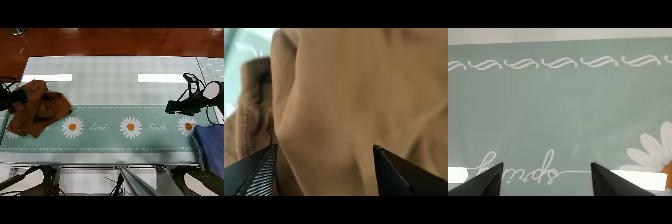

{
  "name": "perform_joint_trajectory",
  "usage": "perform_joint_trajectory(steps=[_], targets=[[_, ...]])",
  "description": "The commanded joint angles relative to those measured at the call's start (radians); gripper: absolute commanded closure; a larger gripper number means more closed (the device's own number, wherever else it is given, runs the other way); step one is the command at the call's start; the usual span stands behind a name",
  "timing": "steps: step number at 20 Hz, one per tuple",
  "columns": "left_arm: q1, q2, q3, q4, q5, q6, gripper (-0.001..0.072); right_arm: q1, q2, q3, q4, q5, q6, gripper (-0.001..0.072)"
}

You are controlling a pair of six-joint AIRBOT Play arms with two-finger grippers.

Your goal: Fold the shirts.

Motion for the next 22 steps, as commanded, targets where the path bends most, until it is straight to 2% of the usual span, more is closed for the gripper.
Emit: perform_joint_trajectory(steps=[1, 6, 8, 9, 10, 11, 14, 17, 19, 22], targets=[[0.032, -0.100, -0.014, -0.003, 0.024, -0.020, 0.0005, 0.001, 0.000, -0.010, 0.068, 0.018, 0.010, 0.0087], [0.031, -0.192, -0.014, -0.029, 0.053, -0.018, 0.0006, 0.001, 0.000, -0.010, 0.184, 0.042, 0.010, 0.0087], [0.031, -0.219, -0.014, -0.084, 0.067, 0.017, 0.0007, 0.001, 0.000, -0.010, 0.230, 0.046, 0.010, 0.0087], [0.030, -0.227, -0.014, -0.124, 0.068, 0.049, 0.0030, 0.001, 0.001, -0.010, 0.253, 0.050, 0.010, 0.0088], [0.028, -0.229, -0.014, -0.158, 0.068, 0.087, 0.0312, 0.001, 0.001, -0.010, 0.275, 0.055, 0.008, 0.0088], [0.026, -0.224, -0.014, -0.190, 0.068, 0.120, 0.0678, 0.001, 0.001, -0.010, 0.296, 0.064, -0.001, 0.0088], [0.022, -0.172, 0.007, -0.357, 0.066, 0.249, 0.0674, 0.001, 0.044, -0.009, 0.321, 0.066, -0.010, 0.0088], [0.016, -0.034, 0.101, -0.705, 0.065, 0.486, 0.0674, 0.001, 0.151, -0.008, 0.313, 0.026, -0.010, 0.0088], [-0.011, 0.081, 0.192, -0.855, 0.090, 0.534, 0.0674, 0.001, 0.230, -0.008, 0.275, 0.011, -0.010, 0.0088], [-0.085, 0.207, 0.371, -0.888, 0.127, 0.535, 0.0674, 0.001, 0.345, -0.008, 0.224, 0.018, -0.010, 0.0088]])
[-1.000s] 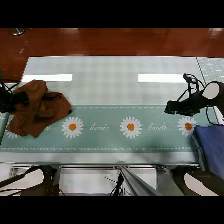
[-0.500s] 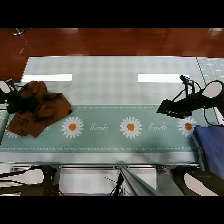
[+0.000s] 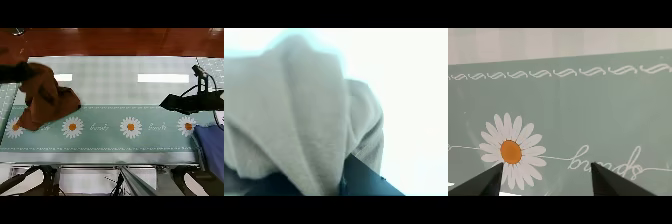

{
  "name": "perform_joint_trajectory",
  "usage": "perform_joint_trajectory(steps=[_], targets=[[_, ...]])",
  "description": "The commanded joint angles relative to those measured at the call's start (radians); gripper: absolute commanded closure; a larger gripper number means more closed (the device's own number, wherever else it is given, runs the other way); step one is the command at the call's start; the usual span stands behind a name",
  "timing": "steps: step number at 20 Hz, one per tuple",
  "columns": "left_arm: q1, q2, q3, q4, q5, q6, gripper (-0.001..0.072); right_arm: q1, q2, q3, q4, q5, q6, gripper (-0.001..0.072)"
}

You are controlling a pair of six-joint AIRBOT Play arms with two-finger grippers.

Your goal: Fold the shirts.

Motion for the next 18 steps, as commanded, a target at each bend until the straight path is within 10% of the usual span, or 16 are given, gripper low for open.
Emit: perform_joint_trajectory(steps=[1, 9, 18], targets=[[-0.081, 0.139, 0.204, -0.143, 0.037, 0.069, 0.0674, 0.001, 0.136, 0.001, -0.048, -0.009, 0.000, 0.0088], [-0.428, 0.165, 0.636, -0.145, 0.116, 0.053, 0.0674, 0.001, 0.365, 0.001, -0.050, -0.011, -0.005, 0.0088], [-0.911, 0.076, 0.422, -0.127, 0.311, 0.024, 0.0675, 0.001, 0.413, 0.001, -0.051, -0.010, -0.004, 0.0088]])
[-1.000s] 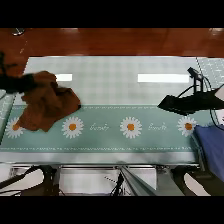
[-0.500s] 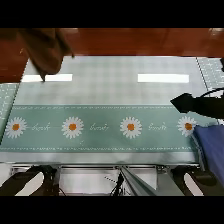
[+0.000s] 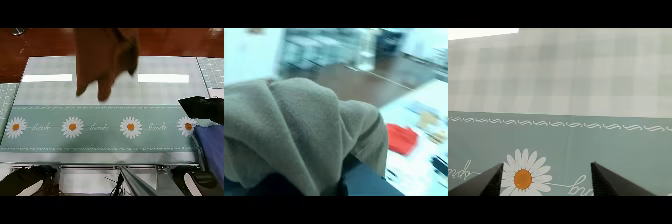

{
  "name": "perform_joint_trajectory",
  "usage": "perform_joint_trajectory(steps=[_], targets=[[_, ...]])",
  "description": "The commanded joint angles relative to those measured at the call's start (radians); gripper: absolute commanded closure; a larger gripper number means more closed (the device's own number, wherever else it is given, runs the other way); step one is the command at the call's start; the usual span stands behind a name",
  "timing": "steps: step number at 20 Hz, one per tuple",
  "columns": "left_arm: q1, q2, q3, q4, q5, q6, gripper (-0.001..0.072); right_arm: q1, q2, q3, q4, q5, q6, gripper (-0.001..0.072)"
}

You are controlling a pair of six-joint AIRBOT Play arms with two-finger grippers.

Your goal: Fold the shirts.

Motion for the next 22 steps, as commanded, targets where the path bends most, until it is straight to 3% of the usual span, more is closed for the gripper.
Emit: perform_joint_trajectory(steps=[1, 6, 10, 15, 16, 17, 18, 22], targets=[[-0.167, -0.019, -0.171, 0.010, 0.116, -0.007, 0.0675, 0.001, 0.009, 0.001, -0.004, 0.000, 0.000, 0.0089], [-0.202, 0.021, -0.601, 0.008, 0.093, -0.110, 0.0674, 0.001, 0.009, 0.000, -0.057, 0.006, 0.024, 0.0088], [-0.156, 0.040, -0.885, 0.046, -0.006, -0.109, 0.0674, 0.001, -0.015, -0.003, -0.079, 0.008, 0.045, 0.0088], [-0.062, 0.032, -1.051, 0.065, -0.002, -0.123, 0.0670, 0.001, -0.154, -0.033, -0.130, -0.021, 0.044, 0.0088], [-0.039, 0.030, -1.046, 0.091, -0.002, -0.125, 0.0602, 0.000, -0.201, -0.033, -0.150, -0.035, 0.057, 0.0088], [0.000, 0.030, -1.033, 0.113, -0.007, -0.125, 0.0272, -0.001, -0.247, -0.030, -0.160, -0.051, 0.058, 0.0088], [0.052, 0.030, -1.008, 0.124, -0.035, -0.134, 0.0011, -0.019, -0.298, -0.016, -0.164, -0.056, 0.058, 0.0088], [0.375, 0.043, -0.858, 0.200, -0.388, -0.107, 0.0004, -0.238, -0.420, 0.065, -0.220, 0.051, -0.017, 0.0086]])
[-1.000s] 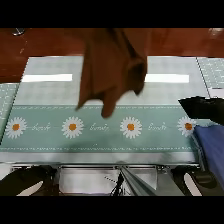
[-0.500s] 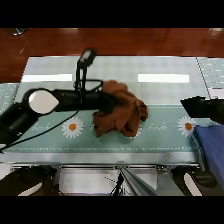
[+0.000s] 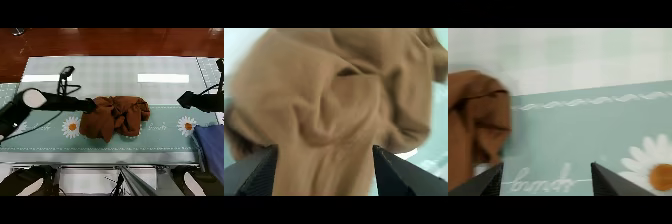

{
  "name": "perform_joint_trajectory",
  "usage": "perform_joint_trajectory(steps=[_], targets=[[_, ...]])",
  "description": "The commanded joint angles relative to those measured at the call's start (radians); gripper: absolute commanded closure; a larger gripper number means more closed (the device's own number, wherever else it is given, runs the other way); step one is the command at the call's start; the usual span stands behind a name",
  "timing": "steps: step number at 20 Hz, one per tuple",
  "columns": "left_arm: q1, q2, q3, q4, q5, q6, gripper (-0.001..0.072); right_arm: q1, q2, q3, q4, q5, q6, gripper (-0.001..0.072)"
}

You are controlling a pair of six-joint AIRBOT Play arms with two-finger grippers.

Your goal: Fold the shirts.

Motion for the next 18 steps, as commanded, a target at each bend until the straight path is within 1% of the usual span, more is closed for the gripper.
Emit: perform_joint_trajectory(steps=[1, 2, 3, 4, 5, 6, 8, 10, 12, 14, 16, 18], targets=[[0.270, 0.029, 0.061, 0.100, -0.278, 0.028, 0.0005, -0.207, -0.081, 0.037, -0.061, 0.093, -0.068, 0.0086], [0.346, 0.056, 0.034, 0.112, -0.312, 0.027, 0.0005, -0.296, -0.073, 0.024, -0.063, 0.113, -0.084, 0.0087], [0.418, 0.092, -0.029, 0.082, -0.325, 0.000, 0.0005, -0.367, -0.055, -0.007, -0.050, 0.104, -0.082, 0.0087], [0.462, 0.128, -0.114, 0.022, -0.324, -0.010, 0.0005, -0.422, -0.027, -0.061, -0.006, 0.070, -0.072, 0.0087], [0.480, 0.161, -0.220, -0.063, -0.322, 0.002, 0.0005, -0.447, 0.000, -0.126, 0.067, 0.034, -0.076, 0.0087], [0.471, 0.179, -0.317, -0.148, -0.321, 0.040, 0.0005, -0.447, 0.028, -0.202, 0.156, 0.005, -0.096, 0.0087], [0.413, 0.188, -0.491, -0.331, -0.303, 0.129, 0.0005, -0.422, 0.064, -0.341, 0.348, -0.011, -0.176, 0.0087], [0.323, 0.187, -0.600, -0.463, -0.187, 0.158, 0.0005, -0.357, 0.072, -0.435, 0.454, -0.039, -0.223, 0.0087], [0.203, 0.187, -0.652, -0.557, -0.049, 0.198, 0.0005, -0.275, 0.071, -0.476, 0.459, -0.089, -0.224, 0.0088], [0.100, 0.178, -0.655, -0.594, 0.063, 0.196, 0.0005, -0.209, 0.071, -0.478, 0.452, -0.124, -0.209, 0.0088], [0.033, 0.167, -0.655, -0.657, 0.191, 0.197, 0.0006, -0.164, 0.071, -0.478, 0.452, -0.153, -0.186, 0.0088], [0.003, 0.167, -0.653, -0.687, 0.297, 0.198, 0.0007, -0.132, 0.071, -0.479, 0.451, -0.153, -0.172, 0.0088]])
